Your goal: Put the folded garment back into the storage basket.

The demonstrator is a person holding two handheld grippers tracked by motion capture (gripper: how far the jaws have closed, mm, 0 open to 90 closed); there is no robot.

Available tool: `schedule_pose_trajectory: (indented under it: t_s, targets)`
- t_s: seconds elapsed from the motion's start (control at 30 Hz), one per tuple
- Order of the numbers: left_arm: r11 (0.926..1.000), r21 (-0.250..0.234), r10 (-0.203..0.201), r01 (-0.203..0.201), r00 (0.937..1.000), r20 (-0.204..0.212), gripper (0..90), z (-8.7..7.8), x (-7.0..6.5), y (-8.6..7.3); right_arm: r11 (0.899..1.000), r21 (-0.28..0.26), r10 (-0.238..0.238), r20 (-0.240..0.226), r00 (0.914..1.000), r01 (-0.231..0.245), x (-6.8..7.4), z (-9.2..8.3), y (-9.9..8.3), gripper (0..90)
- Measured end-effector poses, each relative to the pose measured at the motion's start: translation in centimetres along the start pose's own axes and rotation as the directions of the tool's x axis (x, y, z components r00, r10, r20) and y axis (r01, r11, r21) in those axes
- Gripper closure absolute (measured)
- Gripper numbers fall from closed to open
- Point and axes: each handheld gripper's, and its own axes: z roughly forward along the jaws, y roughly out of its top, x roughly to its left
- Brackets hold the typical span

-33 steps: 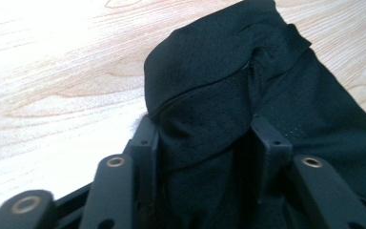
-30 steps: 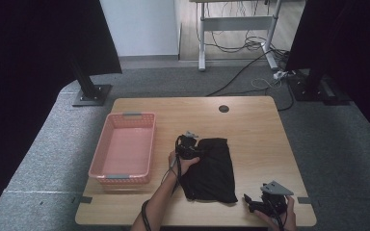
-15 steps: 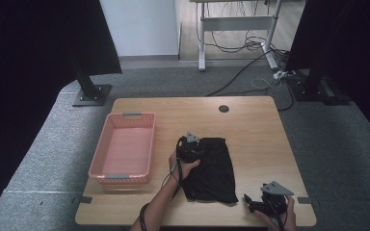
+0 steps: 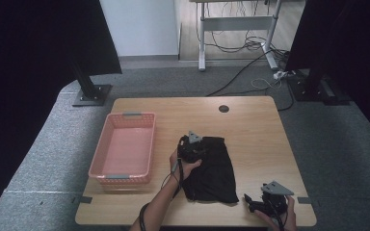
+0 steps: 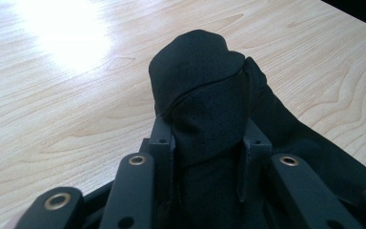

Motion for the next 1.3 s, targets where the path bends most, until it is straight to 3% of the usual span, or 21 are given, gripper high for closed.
schedule_pose_trajectory:
  t_s: [0.17,0.33,0.4,0.6,0.8,1.3]
  targets:
    - [0.9999,0.006,0.012,-0.012,0.9999,-0.004,64.8,0.1,-0.2,0.2,1.0,-0.001,0.006,-0.007,1.0,-0.006,-0.2,-0.1,0.0,15.1]
    - [0.9999,0.01,0.008,-0.008,0.9999,-0.006,64.8,0.4,-0.1,0.1,0.996,-0.027,0.083,-0.044,0.9956,-0.084,-1.0,-0.8,0.0,17.9]
    - [0.9999,0.011,0.009,-0.009,0.9999,-0.007,64.8,0.4,-0.1,0.1,0.996,-0.034,0.086,-0.047,0.9952,-0.088,-1.1,-0.9,0.1,18.2]
    - [0.9998,0.01,0.018,-0.018,0.9997,-0.013,64.8,0.3,-0.3,0.1,0.995,-0.06,0.072,-0.049,0.9962,-0.075,-0.9,-1.7,0.3,18.7]
    - [0.9998,0.009,0.018,-0.017,0.9997,-0.019,64.7,0.3,-0.3,0.0,0.997,-0.055,0.041,-0.073,0.9965,-0.045,0.0,-1.8,0.3,18.3]
    - [0.9999,0.007,0.011,-0.011,0.9998,-0.019,64.7,0.3,-0.4,-0.4,0.999,-0.048,0.015,-0.107,0.9941,-0.02,1.0,-1.5,0.5,18.2]
